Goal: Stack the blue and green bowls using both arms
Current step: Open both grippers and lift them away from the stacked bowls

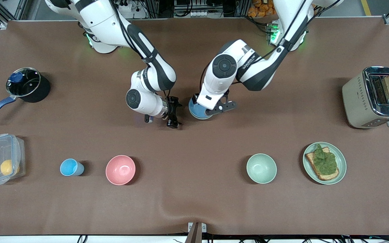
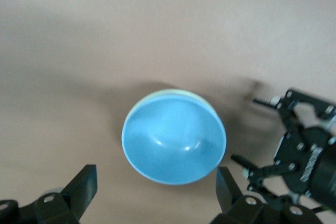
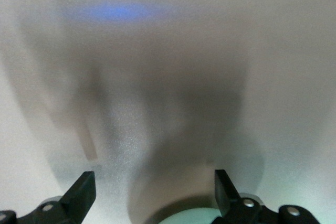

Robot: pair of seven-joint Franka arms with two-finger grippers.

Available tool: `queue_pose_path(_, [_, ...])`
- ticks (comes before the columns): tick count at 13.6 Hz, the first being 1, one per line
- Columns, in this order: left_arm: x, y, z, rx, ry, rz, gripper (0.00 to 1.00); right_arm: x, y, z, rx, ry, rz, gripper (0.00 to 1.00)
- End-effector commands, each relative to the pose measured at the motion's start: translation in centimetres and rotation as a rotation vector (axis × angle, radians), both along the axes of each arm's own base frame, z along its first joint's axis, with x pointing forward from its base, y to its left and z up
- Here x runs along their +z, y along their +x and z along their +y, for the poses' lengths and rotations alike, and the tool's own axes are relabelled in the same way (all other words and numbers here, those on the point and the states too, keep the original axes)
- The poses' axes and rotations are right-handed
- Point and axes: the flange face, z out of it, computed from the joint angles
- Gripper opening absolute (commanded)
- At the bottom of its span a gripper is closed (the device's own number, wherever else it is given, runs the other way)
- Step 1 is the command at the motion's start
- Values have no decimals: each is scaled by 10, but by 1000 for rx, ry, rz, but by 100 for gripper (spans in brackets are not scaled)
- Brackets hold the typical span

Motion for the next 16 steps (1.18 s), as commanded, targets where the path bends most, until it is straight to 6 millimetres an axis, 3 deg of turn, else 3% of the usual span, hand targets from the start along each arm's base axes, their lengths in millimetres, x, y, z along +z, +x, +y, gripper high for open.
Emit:
queue_pose_path(1, [33,47,41,76,14,-32,100,25,0,-7,-13,19,1,100])
queue_pose_path(2, [44,65,60,99,26,-55,100,32,1,-11,5,23,34,100])
queue_pose_path(3, [55,79,76,114,44,-74,100,46,10,-27,23,10,54,100])
queue_pose_path(6, [69,101,111,118,126,-108,100,83,22,-72,113,-50,149,100])
queue_pose_path(8, [77,108,126,101,154,-136,100,107,30,-94,148,-82,175,100])
queue_pose_path(9, [92,109,134,92,150,-160,100,118,35,-108,147,-92,185,100])
queue_pose_path(11, [121,117,164,55,152,-173,100,136,41,-131,158,-125,196,100])
queue_pose_path(16, [165,111,238,-103,176,-100,100,197,71,-185,171,-205,219,100])
